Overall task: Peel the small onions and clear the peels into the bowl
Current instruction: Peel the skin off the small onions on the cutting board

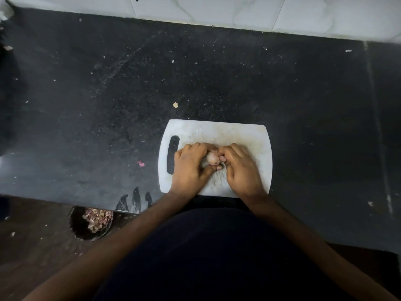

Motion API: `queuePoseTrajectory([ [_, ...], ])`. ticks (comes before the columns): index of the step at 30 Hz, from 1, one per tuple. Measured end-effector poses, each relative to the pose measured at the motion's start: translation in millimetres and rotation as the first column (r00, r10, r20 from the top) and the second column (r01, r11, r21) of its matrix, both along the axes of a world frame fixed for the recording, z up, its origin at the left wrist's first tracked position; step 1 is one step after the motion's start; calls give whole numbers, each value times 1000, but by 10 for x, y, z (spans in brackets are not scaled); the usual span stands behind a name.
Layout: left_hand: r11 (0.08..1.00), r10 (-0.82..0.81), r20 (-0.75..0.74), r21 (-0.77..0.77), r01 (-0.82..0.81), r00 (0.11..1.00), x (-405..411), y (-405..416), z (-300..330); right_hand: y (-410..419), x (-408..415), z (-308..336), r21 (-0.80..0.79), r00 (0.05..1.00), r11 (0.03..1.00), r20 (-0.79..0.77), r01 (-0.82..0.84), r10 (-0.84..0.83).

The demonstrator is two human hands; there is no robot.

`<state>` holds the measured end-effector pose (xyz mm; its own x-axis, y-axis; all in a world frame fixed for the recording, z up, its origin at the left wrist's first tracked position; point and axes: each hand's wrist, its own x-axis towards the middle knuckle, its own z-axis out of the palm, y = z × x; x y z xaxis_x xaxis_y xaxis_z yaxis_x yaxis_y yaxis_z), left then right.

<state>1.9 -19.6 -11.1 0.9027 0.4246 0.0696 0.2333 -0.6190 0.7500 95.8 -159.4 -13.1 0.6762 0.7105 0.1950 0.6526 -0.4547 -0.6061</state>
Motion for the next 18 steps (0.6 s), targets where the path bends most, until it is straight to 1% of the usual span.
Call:
queuePoseTrajectory([
  [5, 1000, 1, -12, 20, -1, 1000, 4, 19, -1, -3, 18, 1, -7, 997, 999, 69, -32, 33],
  [9, 999, 8, -7, 34, -8, 1000, -3, 17, -41, -7, 21, 15, -29, 994, 997, 82, -69, 71],
  [12, 1000, 14, 13, 7, -14, 1000, 9, 19, -37, -3, 29, 29, -21, 991, 994, 86, -105, 107],
  [18, 1000, 20, 21, -4, -20, 1000, 10, 17, -35, 7, 100, 6, 26, 989, 990, -36, -141, 142],
])
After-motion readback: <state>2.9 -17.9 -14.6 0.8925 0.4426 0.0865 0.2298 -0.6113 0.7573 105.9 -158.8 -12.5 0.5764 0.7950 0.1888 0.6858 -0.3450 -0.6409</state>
